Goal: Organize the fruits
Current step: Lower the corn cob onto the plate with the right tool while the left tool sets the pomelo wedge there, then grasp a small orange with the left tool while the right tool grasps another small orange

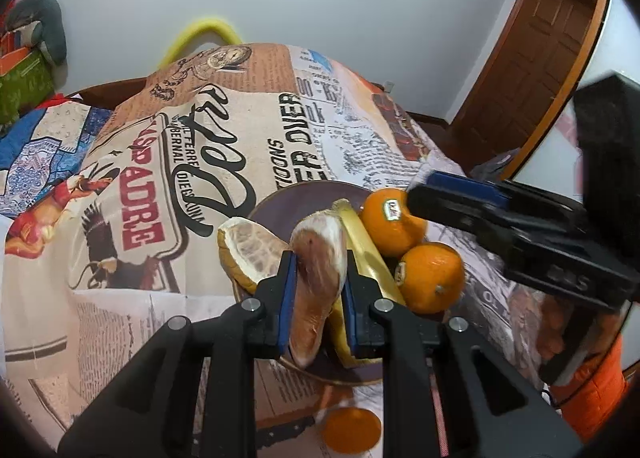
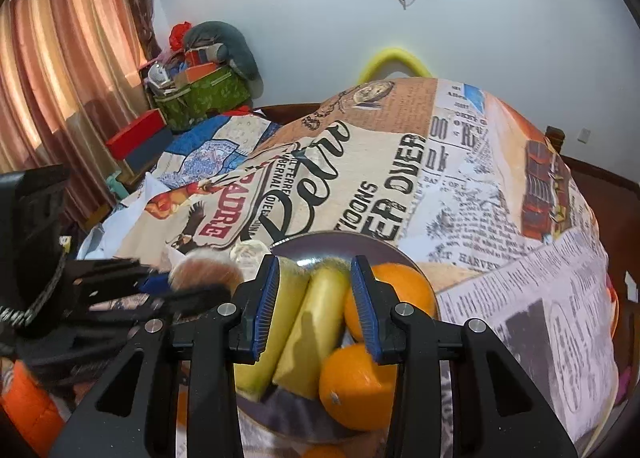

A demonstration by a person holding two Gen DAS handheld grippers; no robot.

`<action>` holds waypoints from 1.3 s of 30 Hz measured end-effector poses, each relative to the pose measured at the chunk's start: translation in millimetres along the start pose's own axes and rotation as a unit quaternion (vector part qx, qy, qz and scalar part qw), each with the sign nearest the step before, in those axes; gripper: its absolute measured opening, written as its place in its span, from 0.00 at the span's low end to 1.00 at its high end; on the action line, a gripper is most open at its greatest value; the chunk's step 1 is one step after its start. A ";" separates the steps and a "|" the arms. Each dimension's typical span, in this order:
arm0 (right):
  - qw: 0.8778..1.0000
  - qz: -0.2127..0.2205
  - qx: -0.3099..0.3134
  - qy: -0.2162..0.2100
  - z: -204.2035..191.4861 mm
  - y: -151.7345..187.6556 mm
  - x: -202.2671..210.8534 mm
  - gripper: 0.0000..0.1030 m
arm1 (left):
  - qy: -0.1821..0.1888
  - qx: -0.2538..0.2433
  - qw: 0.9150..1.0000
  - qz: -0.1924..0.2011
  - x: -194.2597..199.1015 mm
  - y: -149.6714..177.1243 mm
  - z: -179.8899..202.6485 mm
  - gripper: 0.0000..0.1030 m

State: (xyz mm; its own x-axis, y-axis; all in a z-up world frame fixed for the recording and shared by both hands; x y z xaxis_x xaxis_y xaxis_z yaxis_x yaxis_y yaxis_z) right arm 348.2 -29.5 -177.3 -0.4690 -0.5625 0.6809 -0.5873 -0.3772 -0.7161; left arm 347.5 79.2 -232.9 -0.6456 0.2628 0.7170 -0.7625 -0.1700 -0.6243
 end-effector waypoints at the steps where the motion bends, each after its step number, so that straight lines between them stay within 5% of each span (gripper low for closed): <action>1: 1.000 0.000 -0.001 0.003 2.0 3.0 2.2 0.33 | -0.004 0.002 1.000 -0.004 -5.1 -0.4 -1.4 0.19; 8: 1.000 0.003 -0.007 0.009 11.5 15.5 13.3 0.33 | -0.033 0.010 0.999 -0.019 -18.3 -0.1 -8.3 0.23; 12: 1.000 0.003 -0.011 0.010 13.8 22.0 17.3 0.33 | -0.040 0.011 0.999 -0.018 -14.7 0.0 -7.4 0.50; 39: 0.999 0.020 -0.008 0.038 -10.0 67.6 88.0 0.39 | -0.046 -0.042 0.998 0.025 83.0 38.2 46.7 0.52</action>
State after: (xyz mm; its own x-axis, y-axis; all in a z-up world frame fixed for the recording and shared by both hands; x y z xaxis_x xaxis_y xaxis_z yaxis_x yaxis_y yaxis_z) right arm 260.6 -97.2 -164.3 -0.5408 -0.5195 0.6616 -0.5775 -0.3425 -0.7410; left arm 262.8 50.2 -182.7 -0.6874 0.1679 0.7066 -0.7249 -0.0990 -0.6817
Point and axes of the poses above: each gripper's, at about its wrist camera, not at the fingertips, and x roughly against the way its jaws point, z to its right, y to its underside, the point moved 6 cm from there along -x, roughly the way its jaws point, and after that the axes turned 4 degrees about x, right-handed, at the moved point
